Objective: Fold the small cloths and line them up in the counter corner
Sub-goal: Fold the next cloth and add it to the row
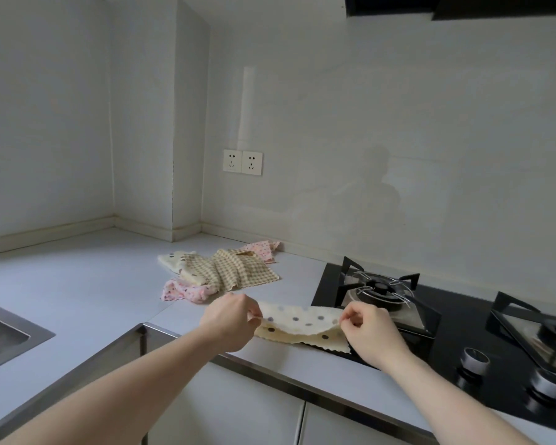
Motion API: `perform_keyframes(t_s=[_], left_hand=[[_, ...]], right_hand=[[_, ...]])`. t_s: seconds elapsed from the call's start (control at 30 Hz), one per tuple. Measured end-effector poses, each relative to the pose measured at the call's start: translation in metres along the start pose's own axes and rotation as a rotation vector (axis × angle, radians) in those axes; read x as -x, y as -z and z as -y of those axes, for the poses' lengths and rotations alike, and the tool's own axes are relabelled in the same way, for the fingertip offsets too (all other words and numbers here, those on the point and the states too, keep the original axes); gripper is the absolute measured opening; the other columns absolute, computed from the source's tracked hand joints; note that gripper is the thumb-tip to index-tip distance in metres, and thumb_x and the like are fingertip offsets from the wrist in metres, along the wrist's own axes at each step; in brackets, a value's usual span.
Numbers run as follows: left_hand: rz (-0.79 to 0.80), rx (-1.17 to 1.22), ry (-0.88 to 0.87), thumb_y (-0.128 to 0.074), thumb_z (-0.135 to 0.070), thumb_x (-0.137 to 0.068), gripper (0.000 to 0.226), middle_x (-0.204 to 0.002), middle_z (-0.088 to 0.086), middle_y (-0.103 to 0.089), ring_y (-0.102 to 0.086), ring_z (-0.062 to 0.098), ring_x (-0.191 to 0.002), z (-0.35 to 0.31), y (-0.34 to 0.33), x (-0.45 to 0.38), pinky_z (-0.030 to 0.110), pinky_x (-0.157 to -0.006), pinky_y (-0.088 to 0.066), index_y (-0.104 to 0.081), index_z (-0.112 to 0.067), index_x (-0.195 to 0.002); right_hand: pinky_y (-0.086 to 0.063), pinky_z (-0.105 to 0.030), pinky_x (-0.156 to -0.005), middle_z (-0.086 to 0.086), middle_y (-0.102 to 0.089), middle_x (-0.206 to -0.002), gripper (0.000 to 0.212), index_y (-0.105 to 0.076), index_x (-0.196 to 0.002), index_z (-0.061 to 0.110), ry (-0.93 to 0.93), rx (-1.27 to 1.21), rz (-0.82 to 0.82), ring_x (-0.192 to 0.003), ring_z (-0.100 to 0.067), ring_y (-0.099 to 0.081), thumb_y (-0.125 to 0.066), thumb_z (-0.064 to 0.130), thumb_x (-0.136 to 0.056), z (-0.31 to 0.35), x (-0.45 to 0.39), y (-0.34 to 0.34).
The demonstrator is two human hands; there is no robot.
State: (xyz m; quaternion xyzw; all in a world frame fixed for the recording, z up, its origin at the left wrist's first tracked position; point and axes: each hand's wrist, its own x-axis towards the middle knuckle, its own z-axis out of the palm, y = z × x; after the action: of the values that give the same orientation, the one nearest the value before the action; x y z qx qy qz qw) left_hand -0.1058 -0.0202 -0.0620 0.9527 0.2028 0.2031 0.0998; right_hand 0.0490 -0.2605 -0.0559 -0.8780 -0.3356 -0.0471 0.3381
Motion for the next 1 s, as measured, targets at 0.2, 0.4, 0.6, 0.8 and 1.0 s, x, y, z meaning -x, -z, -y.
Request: perform_keyframes(t_s=[0.2, 0.4, 0.6, 0.8, 1.0], left_hand=[[0.115, -0.076, 0.054, -0.056, -0.031, -0.093, 0.035, -0.127, -0.002, -0.067, -0.059, 0.022, -0.122, -0.004, -0.011, 0.011, 0.030, -0.095, -0.048, -0.067, -0.033, -0.127], [0.013, -0.126, 0.061, -0.059, -0.028, -0.087, 0.031, -0.116, -0.002, -0.070, -0.056, 0.020, -0.118, -0.003, -0.007, 0.007, 0.030, -0.091, -0.045, -0.073, -0.034, -0.114], [-0.072, -0.158, -0.044, -0.058, -0.034, -0.085, 0.024, -0.104, -0.003, -0.070, -0.056, 0.018, -0.100, 0.002, 0.003, -0.001, 0.030, -0.080, -0.044, -0.076, -0.030, -0.100], [-0.041, 0.002, -0.017, -0.043, -0.063, -0.075, 0.054, -0.056, 0.009, -0.051, -0.052, 0.024, -0.058, 0.015, -0.012, 0.005, 0.030, -0.050, -0.031, -0.054, -0.011, -0.061], [-0.041, 0.195, 0.207, -0.058, -0.050, -0.075, 0.027, -0.102, -0.012, -0.071, -0.064, 0.011, -0.094, 0.025, -0.024, -0.010, 0.030, -0.080, -0.053, -0.068, -0.031, -0.091]], right_hand=[[-0.048, -0.013, -0.068, 0.018, -0.071, -0.094, 0.010, -0.070, -0.083, 0.033, 0.014, 0.061, 0.068, -0.089, 0.001, -0.065, -0.066, 0.028, -0.091, -0.010, 0.021, -0.014], [-0.044, -0.013, -0.071, 0.017, -0.067, -0.099, 0.011, -0.070, -0.080, 0.038, 0.006, 0.060, 0.039, -0.088, 0.001, -0.063, -0.065, 0.049, -0.081, -0.019, 0.019, -0.023], [-0.052, -0.027, -0.074, 0.014, -0.067, -0.088, 0.018, -0.068, -0.072, 0.032, 0.020, -0.014, -0.057, -0.089, -0.005, -0.062, -0.070, 0.043, -0.086, -0.023, 0.013, -0.035], [-0.049, -0.033, -0.080, 0.017, -0.062, -0.083, 0.011, -0.061, -0.081, 0.034, 0.063, 0.040, -0.174, -0.089, -0.005, -0.054, -0.069, 0.036, -0.088, -0.025, 0.018, -0.048], [-0.049, -0.039, -0.089, 0.013, -0.060, -0.072, 0.023, -0.057, -0.115, 0.031, -0.041, 0.107, -0.244, -0.094, -0.015, -0.056, -0.059, 0.042, -0.094, -0.026, 0.016, -0.046]])
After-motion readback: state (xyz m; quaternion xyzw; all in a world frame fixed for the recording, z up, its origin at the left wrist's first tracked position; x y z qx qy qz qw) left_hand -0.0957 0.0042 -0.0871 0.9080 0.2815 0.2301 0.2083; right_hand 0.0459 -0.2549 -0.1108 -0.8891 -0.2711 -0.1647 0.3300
